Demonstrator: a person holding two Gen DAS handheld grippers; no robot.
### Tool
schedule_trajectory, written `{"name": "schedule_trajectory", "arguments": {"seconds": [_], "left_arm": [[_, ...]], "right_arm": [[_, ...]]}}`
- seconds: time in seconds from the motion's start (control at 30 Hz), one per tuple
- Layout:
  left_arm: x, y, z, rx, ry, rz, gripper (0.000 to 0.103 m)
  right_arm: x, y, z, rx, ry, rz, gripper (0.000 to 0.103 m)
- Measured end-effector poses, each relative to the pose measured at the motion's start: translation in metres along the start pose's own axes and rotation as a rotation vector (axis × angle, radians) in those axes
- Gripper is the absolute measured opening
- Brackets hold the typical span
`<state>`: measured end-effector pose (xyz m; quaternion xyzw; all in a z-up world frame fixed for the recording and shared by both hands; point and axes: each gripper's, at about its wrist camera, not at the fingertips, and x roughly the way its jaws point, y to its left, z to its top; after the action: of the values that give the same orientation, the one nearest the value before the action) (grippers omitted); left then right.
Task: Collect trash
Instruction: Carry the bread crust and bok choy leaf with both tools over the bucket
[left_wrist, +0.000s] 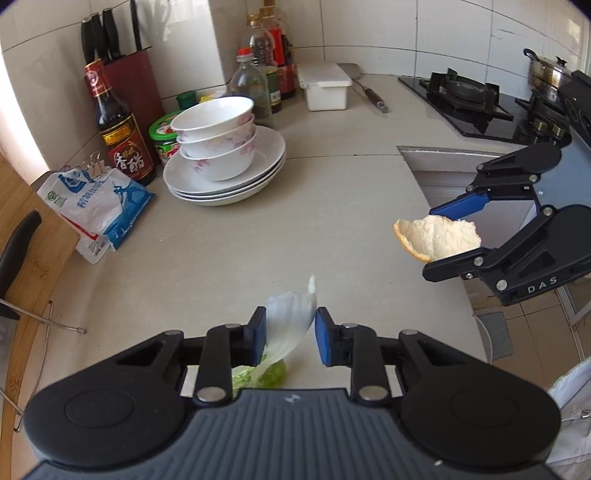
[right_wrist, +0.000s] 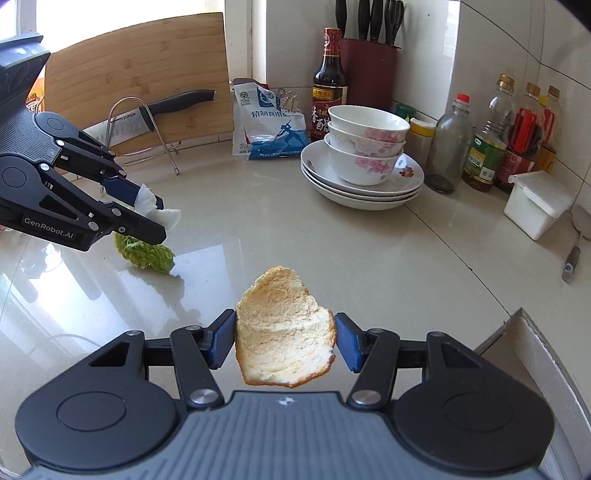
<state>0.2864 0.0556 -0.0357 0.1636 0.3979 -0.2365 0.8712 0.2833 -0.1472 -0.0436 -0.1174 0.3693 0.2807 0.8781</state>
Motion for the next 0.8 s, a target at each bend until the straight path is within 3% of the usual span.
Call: {"name": "schedule_trajectory", "arguments": {"seconds": [0.43,0.8], "left_arm": [[-0.022,-0.076,0.02,0.149,-0.068,-0.107,0.018],[-0.026,-0.153,0.05,0.27,-0.137,-0.296,0.018]], "right_arm": [[-0.06,-0.007,-0.053,0.077,-0.003,-0.103,0.063],[-0.105,-0.023,-0.104,0.189,0.017,-0.217,0.063]]}}
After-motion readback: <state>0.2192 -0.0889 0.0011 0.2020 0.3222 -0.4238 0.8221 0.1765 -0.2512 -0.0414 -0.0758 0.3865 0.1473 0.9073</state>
